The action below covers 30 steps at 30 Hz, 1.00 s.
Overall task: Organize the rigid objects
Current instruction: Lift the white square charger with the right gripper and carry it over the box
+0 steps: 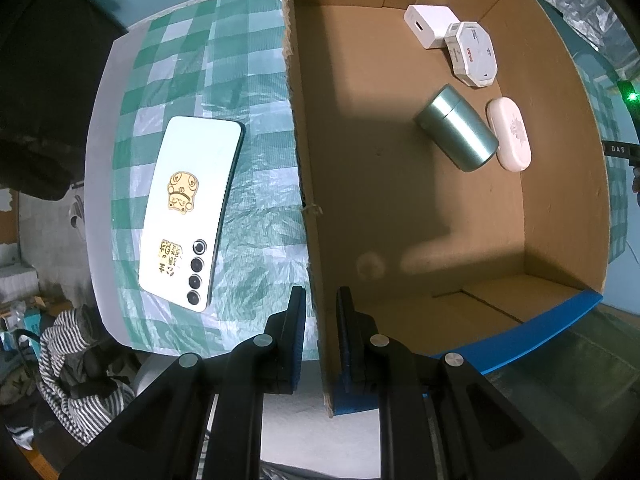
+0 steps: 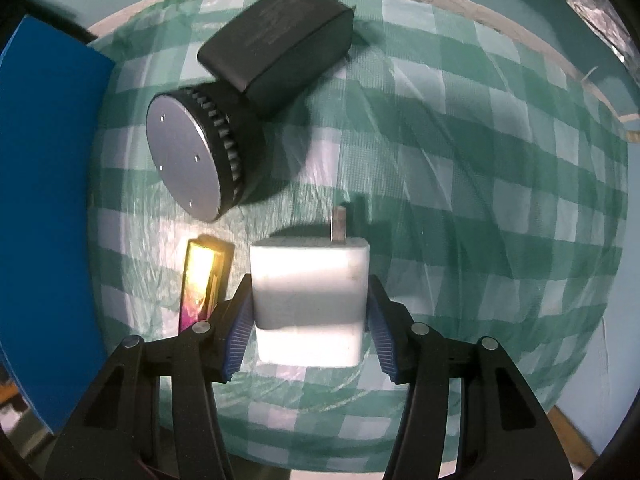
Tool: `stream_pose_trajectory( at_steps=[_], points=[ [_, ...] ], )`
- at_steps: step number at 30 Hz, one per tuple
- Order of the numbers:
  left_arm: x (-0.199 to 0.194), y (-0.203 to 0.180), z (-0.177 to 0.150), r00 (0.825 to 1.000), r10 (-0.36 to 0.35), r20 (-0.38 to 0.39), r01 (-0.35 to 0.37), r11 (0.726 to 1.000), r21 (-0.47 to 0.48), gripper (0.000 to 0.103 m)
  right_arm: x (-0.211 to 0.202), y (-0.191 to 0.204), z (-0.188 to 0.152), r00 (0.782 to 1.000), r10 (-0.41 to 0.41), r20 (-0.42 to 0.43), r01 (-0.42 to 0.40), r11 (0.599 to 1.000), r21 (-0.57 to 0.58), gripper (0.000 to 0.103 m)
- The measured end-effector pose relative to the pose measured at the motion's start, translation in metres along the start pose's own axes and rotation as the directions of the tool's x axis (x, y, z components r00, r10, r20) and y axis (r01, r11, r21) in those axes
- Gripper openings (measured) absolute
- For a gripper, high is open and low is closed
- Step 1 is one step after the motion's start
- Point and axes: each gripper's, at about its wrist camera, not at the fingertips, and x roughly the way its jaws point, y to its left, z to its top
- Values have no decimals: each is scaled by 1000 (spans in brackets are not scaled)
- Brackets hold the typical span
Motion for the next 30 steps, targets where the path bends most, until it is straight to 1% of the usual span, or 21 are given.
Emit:
stream_pose_trajectory(
  at_steps=[2,5,7,13,19,26,30],
  points=[
    [0,0,0,1000,2,-1,-2,1000,1,15,-1,0,4,1000,-12,0,12,1000,-3,54],
    [0,0,-1,1000,3,1,-3,1000,3,15,2,6,6,999,-50,-12,50,998,-25,53],
    [0,0,-2,1000,4,1,-4,1000,2,15,0,7,9,998,-57,-9,56,998,-32,52],
    [-1,-2,-4,1000,8,-1,-8,1000,2,15,-8,16,2,998,-55,-10,55,997,-46,52],
    [1,-1,-5,1000,9,-5,-9,1000,2,15,-27,20,-7,999,-34,12,34,998,-56,52],
    [2,-2,-5,1000,12,0,-12,1000,4,15,-61,37,-4,998,-8,58,13,997,-82,52],
    [0,-4,-5,1000,7,-1,-7,1000,7,12,-77,48,-6,995,17,93,-8,995,-96,52]
  ],
)
